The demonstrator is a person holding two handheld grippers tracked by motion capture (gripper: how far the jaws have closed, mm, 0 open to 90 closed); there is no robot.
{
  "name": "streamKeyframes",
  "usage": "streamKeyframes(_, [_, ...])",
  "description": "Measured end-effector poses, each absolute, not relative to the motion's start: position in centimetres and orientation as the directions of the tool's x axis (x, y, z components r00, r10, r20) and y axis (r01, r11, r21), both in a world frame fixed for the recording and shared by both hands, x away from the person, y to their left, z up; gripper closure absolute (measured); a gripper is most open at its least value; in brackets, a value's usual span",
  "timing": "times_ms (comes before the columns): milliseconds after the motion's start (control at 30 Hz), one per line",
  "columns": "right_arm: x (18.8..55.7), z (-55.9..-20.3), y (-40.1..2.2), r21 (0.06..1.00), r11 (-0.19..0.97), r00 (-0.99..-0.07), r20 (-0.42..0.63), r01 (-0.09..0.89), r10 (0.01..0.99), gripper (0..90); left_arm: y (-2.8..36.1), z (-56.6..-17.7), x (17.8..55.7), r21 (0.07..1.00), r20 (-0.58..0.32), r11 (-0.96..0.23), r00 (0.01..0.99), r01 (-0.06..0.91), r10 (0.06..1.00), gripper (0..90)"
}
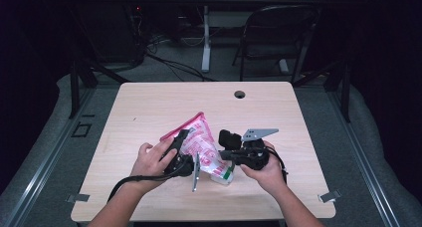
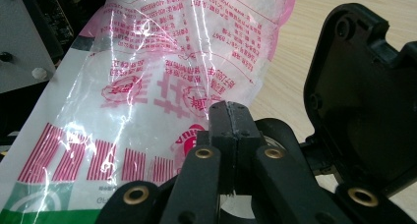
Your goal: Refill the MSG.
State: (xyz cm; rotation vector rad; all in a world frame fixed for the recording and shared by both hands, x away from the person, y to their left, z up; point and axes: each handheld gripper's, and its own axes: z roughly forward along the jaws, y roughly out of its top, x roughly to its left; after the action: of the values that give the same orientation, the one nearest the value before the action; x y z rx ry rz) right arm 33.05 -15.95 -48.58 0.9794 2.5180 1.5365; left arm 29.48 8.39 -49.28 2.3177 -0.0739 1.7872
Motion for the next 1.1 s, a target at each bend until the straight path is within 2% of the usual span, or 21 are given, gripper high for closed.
streamKeyframes(1100, [33.07, -48.58, -15.98, 0.812, 0.313, -0.801, 0.282, 0.492, 0.528, 90.0, 8.32, -49.17, 29.46, 0.123, 0.964, -0.977, 0.254, -0.175, 0.076, 62.6])
